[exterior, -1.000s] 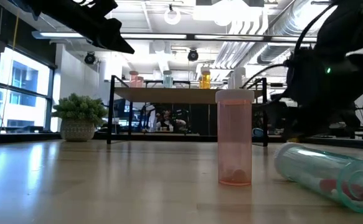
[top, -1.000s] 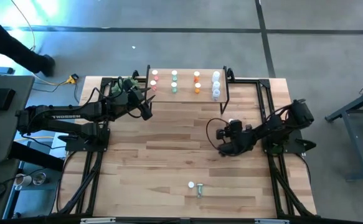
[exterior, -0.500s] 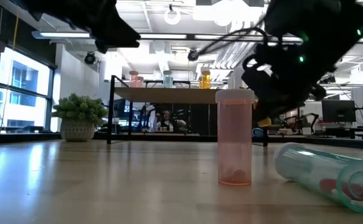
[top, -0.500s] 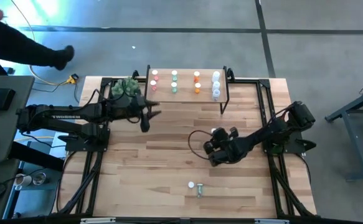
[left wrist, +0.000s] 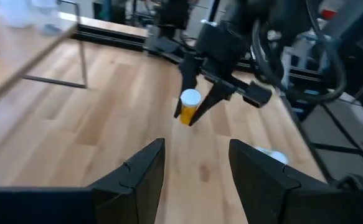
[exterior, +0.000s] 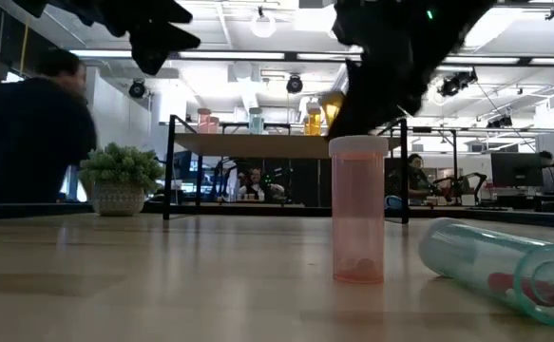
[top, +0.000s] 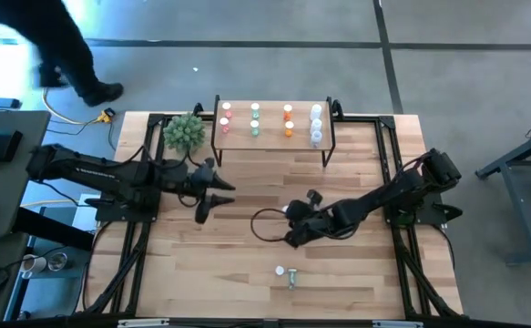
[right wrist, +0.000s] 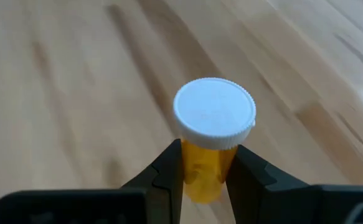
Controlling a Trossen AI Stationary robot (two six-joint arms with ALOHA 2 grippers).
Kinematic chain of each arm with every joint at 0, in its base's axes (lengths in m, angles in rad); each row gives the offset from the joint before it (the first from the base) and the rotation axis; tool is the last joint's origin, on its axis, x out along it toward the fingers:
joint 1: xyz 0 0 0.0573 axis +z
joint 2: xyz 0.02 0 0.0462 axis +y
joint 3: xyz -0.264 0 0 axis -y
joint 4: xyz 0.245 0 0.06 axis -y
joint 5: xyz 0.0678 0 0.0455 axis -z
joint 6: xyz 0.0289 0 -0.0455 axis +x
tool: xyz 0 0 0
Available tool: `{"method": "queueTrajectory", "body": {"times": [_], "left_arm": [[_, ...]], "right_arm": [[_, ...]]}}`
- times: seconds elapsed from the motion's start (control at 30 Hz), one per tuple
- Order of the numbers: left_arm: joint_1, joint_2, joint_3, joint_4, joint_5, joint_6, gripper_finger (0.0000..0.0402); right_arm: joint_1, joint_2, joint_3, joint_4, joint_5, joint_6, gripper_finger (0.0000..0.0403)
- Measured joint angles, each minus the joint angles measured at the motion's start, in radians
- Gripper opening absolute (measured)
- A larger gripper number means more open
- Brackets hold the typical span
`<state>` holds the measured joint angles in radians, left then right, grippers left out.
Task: Pick and place medicine bottles onto shelf by color
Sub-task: Put the orange pill bottle on the shelf aligned with the other orange pill bottles
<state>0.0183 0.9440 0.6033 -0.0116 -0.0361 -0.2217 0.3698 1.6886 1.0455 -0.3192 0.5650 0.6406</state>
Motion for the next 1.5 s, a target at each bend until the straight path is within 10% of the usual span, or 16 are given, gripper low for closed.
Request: {"method": "queueTrajectory", "body": {"times": [1.5], "left_arm": [[-0.116, 0.000, 0.000, 0.283, -0.122, 0.109, 0.0170]], "right_arm": [[-0.166, 0.000, 0.343, 0.206, -0.333, -0.438, 0.0081]]}}
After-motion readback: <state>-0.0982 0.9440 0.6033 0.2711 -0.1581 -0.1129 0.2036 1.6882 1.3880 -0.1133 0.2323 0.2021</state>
